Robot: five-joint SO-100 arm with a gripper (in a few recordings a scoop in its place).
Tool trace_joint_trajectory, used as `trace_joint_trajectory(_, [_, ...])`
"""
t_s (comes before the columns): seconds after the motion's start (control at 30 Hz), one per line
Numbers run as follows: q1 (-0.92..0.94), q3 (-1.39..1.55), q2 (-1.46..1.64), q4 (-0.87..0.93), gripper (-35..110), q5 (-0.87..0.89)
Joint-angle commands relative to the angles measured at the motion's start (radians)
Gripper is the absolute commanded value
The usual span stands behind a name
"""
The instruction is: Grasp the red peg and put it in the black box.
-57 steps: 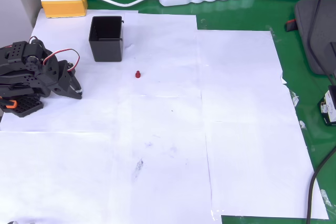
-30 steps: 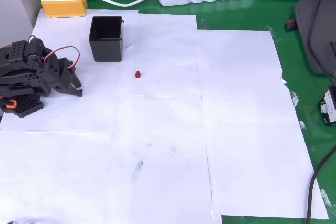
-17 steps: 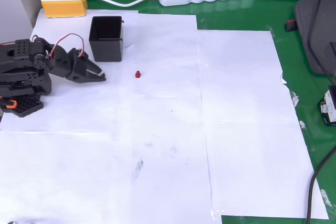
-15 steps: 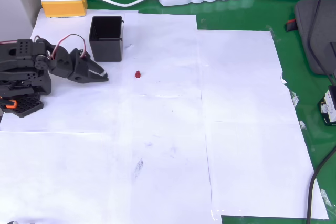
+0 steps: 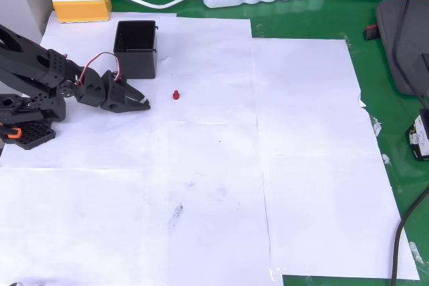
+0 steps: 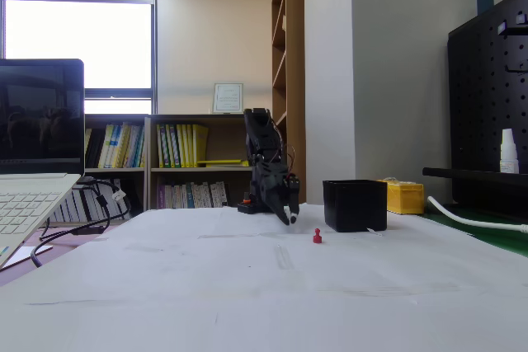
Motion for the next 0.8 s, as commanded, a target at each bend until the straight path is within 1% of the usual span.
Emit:
trace_joint_trajectory(0.0, [-0.052, -0.080, 0.130, -0.229, 0, 0.017])
trace_joint_trajectory(0.27, [-0.100, -0.089, 0.353, -0.511, 0, 0.055])
trace_joint_trajectory(0.47, [-0.097, -0.067, 0.457, -0.629, 0, 0.094])
trace_joint_trajectory(0.53, [-0.091, -0.060, 0.488, -0.655, 0, 0.092])
trace_joint_trajectory(0.77, [-0.086, -0.008, 0.692, -0.844, 0, 0.061])
